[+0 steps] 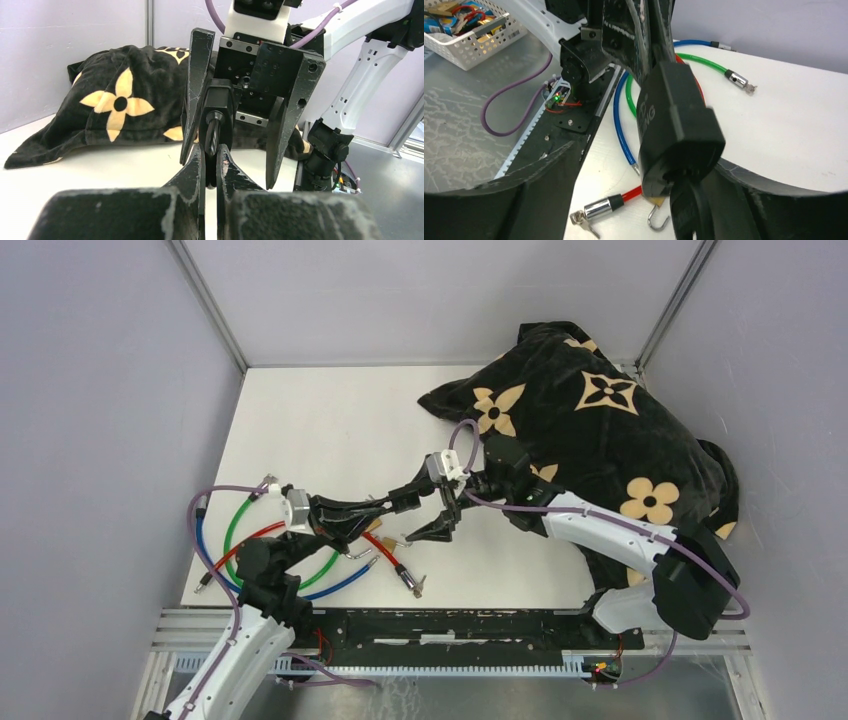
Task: Lock with the key
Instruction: Lock the lock.
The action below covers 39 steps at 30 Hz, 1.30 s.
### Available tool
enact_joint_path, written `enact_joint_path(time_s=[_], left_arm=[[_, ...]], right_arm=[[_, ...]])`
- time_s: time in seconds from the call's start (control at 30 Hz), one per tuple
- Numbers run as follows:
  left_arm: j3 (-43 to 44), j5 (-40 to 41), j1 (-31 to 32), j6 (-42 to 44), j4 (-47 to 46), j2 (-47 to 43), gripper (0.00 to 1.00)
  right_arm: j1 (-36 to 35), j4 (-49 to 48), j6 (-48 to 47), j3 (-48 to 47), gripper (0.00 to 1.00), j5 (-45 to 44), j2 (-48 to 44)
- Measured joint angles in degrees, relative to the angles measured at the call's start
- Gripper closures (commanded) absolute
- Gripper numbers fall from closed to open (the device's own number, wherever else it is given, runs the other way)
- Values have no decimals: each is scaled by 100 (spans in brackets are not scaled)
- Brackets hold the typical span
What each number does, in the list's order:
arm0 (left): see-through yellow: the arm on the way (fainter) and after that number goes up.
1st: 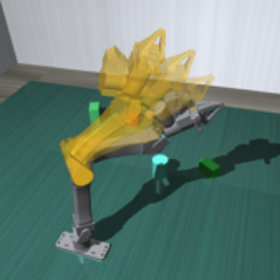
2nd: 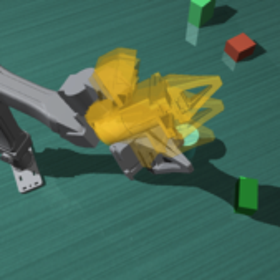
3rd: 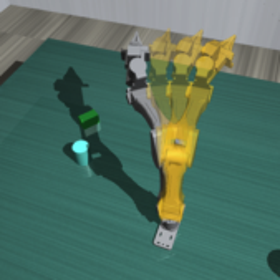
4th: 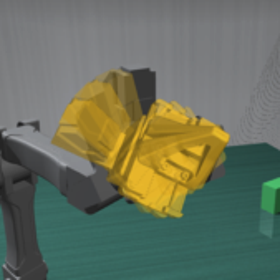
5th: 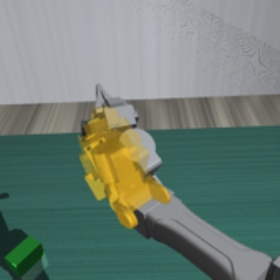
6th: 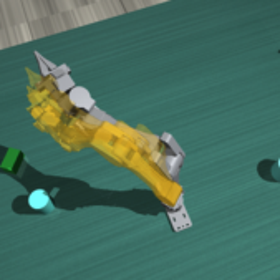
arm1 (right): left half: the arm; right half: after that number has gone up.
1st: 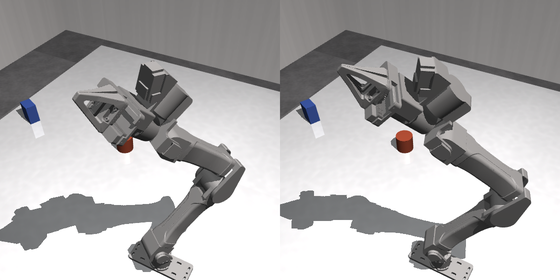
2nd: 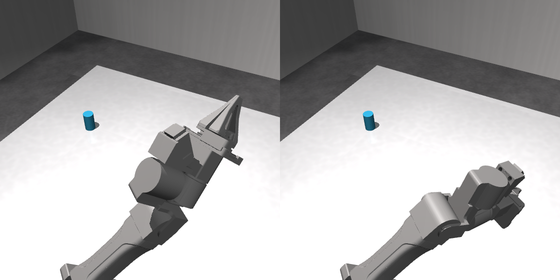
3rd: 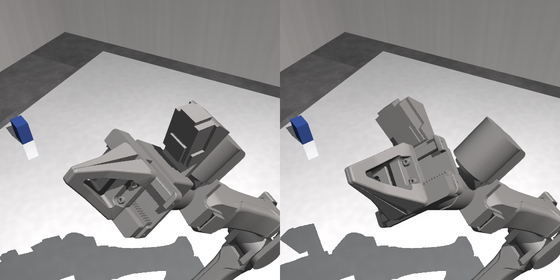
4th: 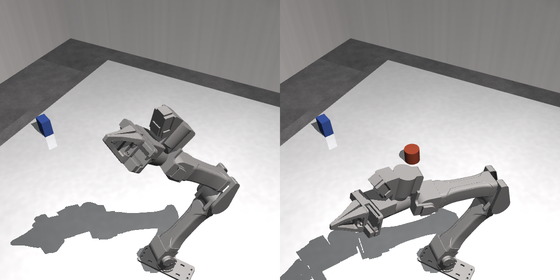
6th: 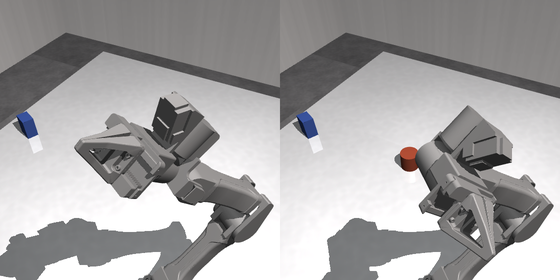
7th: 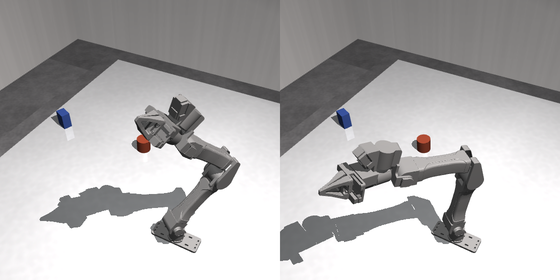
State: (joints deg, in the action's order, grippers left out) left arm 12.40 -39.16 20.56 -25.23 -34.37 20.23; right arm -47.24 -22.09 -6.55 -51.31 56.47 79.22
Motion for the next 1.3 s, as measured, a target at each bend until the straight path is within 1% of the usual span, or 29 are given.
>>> enact_joint_path(time_s=[0.03,0.07,0.3,0.43,0.5,0.57,0.6,0.7,0.73,0.77,0.87,1.13,1.2,1.3], left_arm=[[0,0,-7,0,0,-2,98],[0,0,-13,0,0,-4,98],[-24,-2,-63,0,2,-35,98],[-63,-2,-92,0,7,-52,98],[-63,-2,-96,-2,7,-52,98],[-63,-2,-98,-2,7,-61,98],[-63,-2,-101,-2,9,-70,98],[-63,-4,-120,-15,9,-96,98],[-63,-2,-129,-37,9,-103,98],[-63,-15,-138,-66,9,-114,98],[-63,-44,-138,-122,7,-138,98],[-63,-42,-157,-136,7,-140,98],[-63,-42,-157,-138,7,-140,98],[-63,-44,-157,-153,4,-142,98]], right_arm=[[26,42,-33,33,3,4,-35],[87,109,-61,94,2,4,-105],[634,896,-570,201,2,-105,-848],[719,1163,-734,201,3,-144,-1126],[723,1189,-723,205,8,-160,-1180],[723,1147,-664,210,18,-168,-1193],[723,1108,-619,212,26,-166,-1193],[726,935,-431,216,57,-122,-1187],[726,898,-369,205,59,-90,-1174],[723,872,-308,188,59,-76,-1147],[754,802,-76,74,57,13,-960],[752,538,358,33,57,151,-789],[752,446,433,31,62,162,-789],[752,337,507,2,76,166,-761]])
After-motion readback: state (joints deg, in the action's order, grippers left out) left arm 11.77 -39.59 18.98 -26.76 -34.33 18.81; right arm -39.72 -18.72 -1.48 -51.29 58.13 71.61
